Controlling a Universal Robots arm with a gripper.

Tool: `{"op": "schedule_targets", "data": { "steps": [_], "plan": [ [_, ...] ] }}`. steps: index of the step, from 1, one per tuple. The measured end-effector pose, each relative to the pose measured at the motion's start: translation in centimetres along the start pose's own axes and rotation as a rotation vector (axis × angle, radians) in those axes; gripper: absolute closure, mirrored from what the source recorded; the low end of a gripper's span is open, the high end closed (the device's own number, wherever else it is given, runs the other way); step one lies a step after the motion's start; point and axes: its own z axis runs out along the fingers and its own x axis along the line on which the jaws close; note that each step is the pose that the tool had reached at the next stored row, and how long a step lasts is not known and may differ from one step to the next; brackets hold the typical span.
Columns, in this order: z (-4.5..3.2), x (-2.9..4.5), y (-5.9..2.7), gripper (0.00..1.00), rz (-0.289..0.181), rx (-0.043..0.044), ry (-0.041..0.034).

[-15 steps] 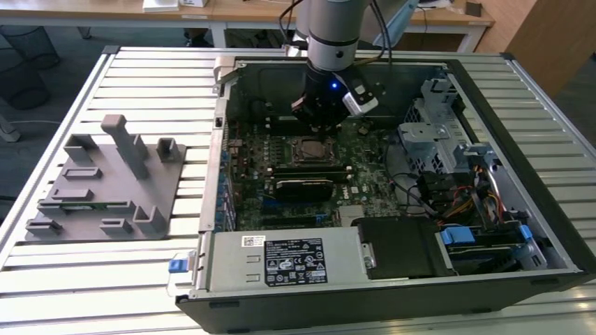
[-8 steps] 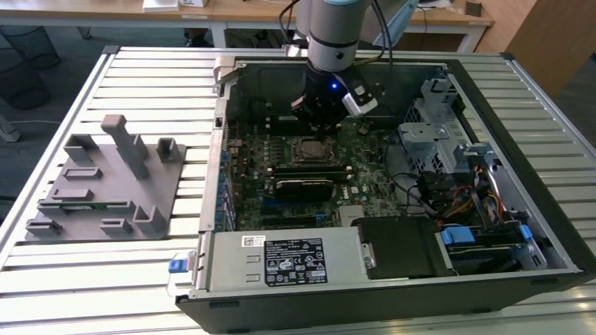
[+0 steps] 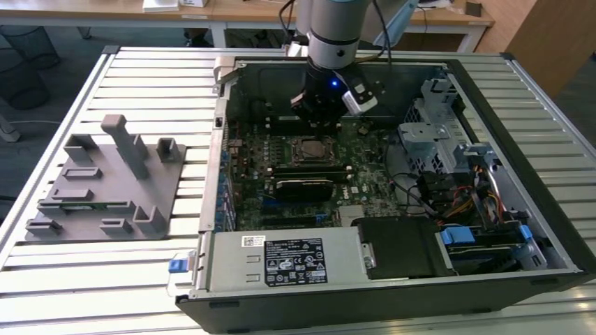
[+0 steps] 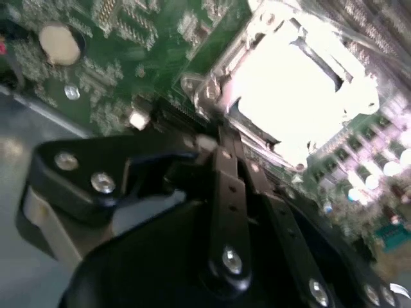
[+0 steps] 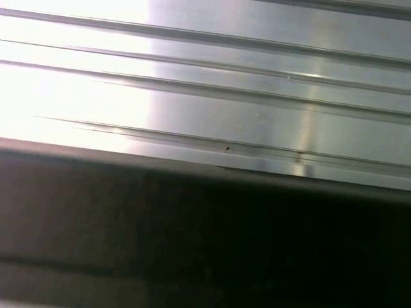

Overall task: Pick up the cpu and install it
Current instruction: 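Install the first cpu locking lever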

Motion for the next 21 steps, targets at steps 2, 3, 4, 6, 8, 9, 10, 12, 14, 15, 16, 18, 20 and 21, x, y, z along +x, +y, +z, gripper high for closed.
{"op": "schedule_targets", "data": {
  "steps": [2, 3, 4, 6, 8, 9, 10, 12, 14, 15, 16, 18, 20, 21],
  "plan": [
    [-0.01, -0.01, 0.0, 0.89, 0.0, 0.0006, -0.0002],
    [-0.01, -0.01, 0.0, 0.89, 0.0, 0.002, 0.0001],
    [-0.03, 0.0, -0.03, 0.89, 0.0, 0.0033, 0.0006],
    [-0.03, 0.02, -0.15, 0.89, 0.0, 0.0038, 0.0006],
    [-0.03, 0.03, -0.25, 0.89, 0.0, 0.0037, 0.0005],
    [-0.03, 0.03, -0.27, 0.89, 0.0, 0.0037, 0.0005],
    [-0.03, 0.03, -0.3, 0.89, 0.0, 0.0036, 0.0004],
    [-0.04, 0.02, -0.36, 0.89, 0.0, 0.0035, 0.0004],
    [-0.04, 0.02, -0.43, 0.89, 0.0, 0.0034, 0.0004],
    [-0.04, 0.01, -0.48, 0.89, 0.0, 0.0034, 0.0004],
    [-0.04, 0.01, -0.53, 0.89, 0.0, 0.0033, 0.0005],
    [-0.05, 0.02, -0.62, 0.89, 0.0, 0.0033, 0.0005],
    [-0.05, 0.03, -0.71, 0.89, 0.0, 0.0032, 0.0005],
    [-0.05, 0.03, -0.74, 0.89, 0.0, 0.0033, 0.0004]
  ]
}}
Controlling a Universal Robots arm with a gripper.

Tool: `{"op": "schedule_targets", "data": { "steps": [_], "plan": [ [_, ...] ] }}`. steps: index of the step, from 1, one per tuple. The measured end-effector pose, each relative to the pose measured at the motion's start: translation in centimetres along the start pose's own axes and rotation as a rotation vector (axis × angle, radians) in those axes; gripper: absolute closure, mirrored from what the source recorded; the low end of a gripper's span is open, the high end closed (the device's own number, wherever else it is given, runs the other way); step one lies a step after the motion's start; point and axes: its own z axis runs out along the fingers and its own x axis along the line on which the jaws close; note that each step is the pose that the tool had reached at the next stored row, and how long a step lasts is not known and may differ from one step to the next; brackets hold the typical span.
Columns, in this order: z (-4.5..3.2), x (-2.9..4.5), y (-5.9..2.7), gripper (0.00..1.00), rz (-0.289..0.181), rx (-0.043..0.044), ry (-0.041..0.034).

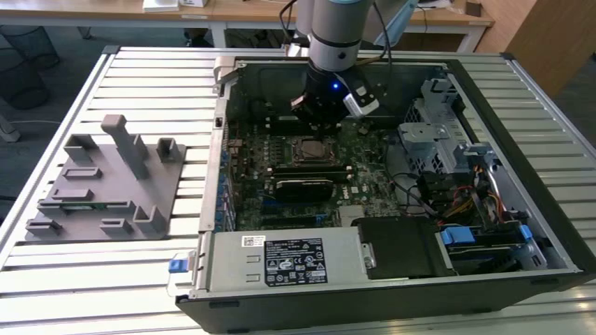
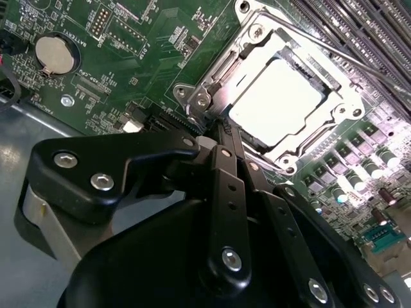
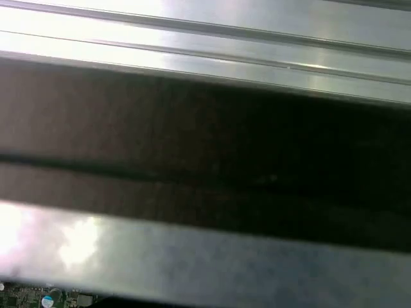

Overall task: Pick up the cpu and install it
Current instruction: 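Install the first cpu locking lever, then install the second cpu locking lever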

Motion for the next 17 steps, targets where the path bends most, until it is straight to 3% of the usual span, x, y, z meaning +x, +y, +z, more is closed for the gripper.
{"op": "schedule_targets", "data": {
  "steps": [17],
  "plan": [
    [-0.03, 0.07, -0.87, 0.89, 0.0, 0.0, 0.0]
  ]
}}
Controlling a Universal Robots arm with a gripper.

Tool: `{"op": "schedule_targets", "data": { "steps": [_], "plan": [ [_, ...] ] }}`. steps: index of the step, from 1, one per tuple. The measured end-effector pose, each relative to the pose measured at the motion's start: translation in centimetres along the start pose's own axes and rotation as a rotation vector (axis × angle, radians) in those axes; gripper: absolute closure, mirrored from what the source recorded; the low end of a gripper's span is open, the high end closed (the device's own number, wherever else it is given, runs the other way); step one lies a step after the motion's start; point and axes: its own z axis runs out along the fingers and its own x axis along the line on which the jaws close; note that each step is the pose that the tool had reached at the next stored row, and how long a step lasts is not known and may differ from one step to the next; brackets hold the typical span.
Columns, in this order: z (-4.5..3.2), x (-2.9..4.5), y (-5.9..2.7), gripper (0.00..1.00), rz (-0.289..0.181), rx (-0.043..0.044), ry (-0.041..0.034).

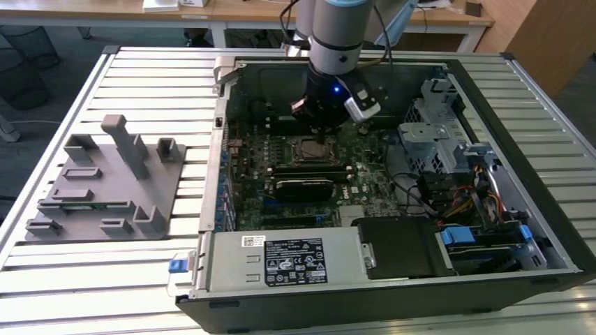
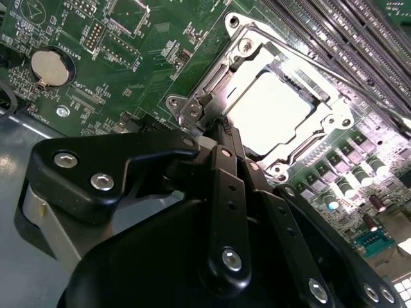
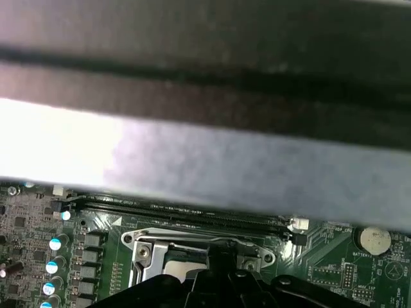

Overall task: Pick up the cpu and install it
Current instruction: 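Install the second cpu locking lever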

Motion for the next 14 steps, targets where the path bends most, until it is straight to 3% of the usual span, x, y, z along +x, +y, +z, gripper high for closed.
{"op": "schedule_targets", "data": {
  "steps": [14],
  "plan": [
    [-0.04, 0.07, -0.7, 0.89, 0.0, 0.0, 0.0]
  ]
}}
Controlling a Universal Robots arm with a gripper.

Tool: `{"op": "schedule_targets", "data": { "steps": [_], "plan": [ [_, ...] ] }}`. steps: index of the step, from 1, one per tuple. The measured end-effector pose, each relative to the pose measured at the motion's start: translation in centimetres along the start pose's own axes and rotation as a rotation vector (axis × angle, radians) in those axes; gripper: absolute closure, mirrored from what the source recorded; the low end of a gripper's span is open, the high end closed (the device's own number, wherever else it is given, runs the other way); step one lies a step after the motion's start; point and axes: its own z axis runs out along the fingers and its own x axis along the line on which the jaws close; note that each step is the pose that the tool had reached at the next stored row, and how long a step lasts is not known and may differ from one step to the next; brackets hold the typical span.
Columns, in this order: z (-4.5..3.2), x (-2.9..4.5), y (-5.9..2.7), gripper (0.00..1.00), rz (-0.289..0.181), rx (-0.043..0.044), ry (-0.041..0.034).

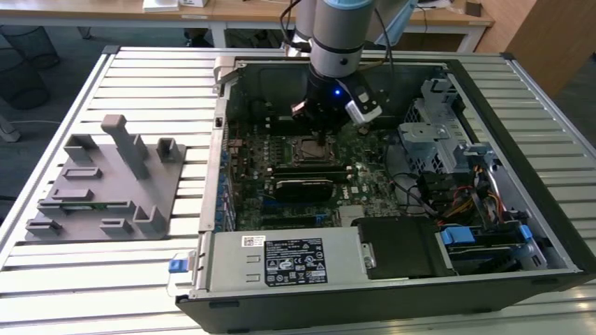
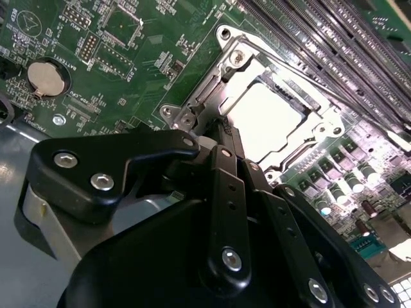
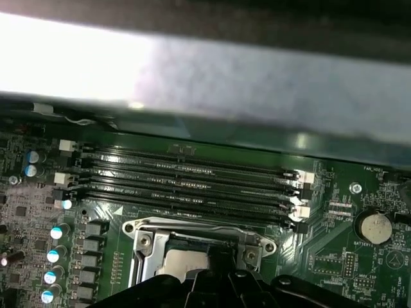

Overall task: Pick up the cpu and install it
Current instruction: 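Install the second cpu locking lever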

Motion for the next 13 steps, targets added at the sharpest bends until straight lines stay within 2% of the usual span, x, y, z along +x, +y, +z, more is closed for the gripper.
{"op": "schedule_targets", "data": {
  "steps": [2, 7, 13],
  "plan": [
    [-0.24, 0.01, -0.01, 0.89, 0.0, 0.0002, 0.0001],
    [-1.59, 0.02, 0.04, 0.89, 0.0, 0.0002, 0.0001],
    [-1.62, 0.04, -0.19, 0.89, 0.0, 0.0, 0.0]
  ]
}}
